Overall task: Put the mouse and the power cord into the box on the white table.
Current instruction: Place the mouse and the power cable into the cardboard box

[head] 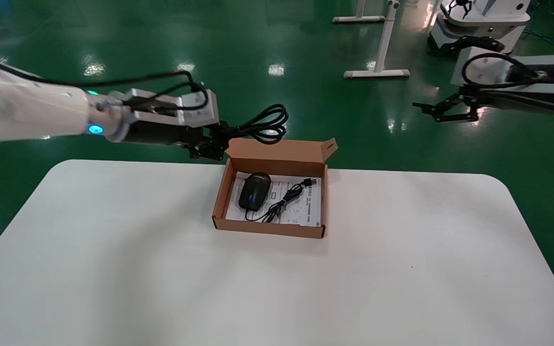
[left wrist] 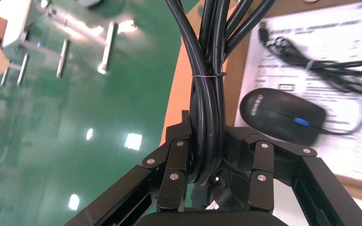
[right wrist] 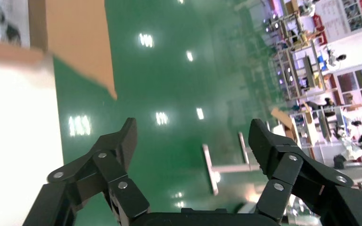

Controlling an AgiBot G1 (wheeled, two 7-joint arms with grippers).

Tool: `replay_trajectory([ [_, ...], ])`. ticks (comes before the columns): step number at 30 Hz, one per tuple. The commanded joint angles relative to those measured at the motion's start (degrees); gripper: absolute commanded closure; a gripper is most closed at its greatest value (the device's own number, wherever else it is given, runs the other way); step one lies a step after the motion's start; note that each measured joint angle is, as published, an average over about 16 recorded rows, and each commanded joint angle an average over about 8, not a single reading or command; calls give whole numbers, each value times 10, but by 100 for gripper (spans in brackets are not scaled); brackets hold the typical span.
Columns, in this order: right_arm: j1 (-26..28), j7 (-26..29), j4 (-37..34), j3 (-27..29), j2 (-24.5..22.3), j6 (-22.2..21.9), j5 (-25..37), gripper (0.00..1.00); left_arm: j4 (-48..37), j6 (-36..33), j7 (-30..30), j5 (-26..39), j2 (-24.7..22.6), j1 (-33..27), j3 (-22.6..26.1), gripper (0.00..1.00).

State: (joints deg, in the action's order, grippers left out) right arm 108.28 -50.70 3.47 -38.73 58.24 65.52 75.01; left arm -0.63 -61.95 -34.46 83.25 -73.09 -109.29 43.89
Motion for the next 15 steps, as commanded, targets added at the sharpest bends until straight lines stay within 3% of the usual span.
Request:
replay_trajectory([
  [1, 6, -6, -5, -3, -13, 5, 5, 0, -2, 34, 2, -2, -15, 15, -1, 100],
  [7, 14, -11, -15, -7, -22, 8, 10, 0, 12, 81, 2, 2, -37, 40, 2, 100],
  [15, 21, -10, -20, -9, -17, 13, 14, 0, 49, 23, 0, 15, -41, 61, 14, 100],
])
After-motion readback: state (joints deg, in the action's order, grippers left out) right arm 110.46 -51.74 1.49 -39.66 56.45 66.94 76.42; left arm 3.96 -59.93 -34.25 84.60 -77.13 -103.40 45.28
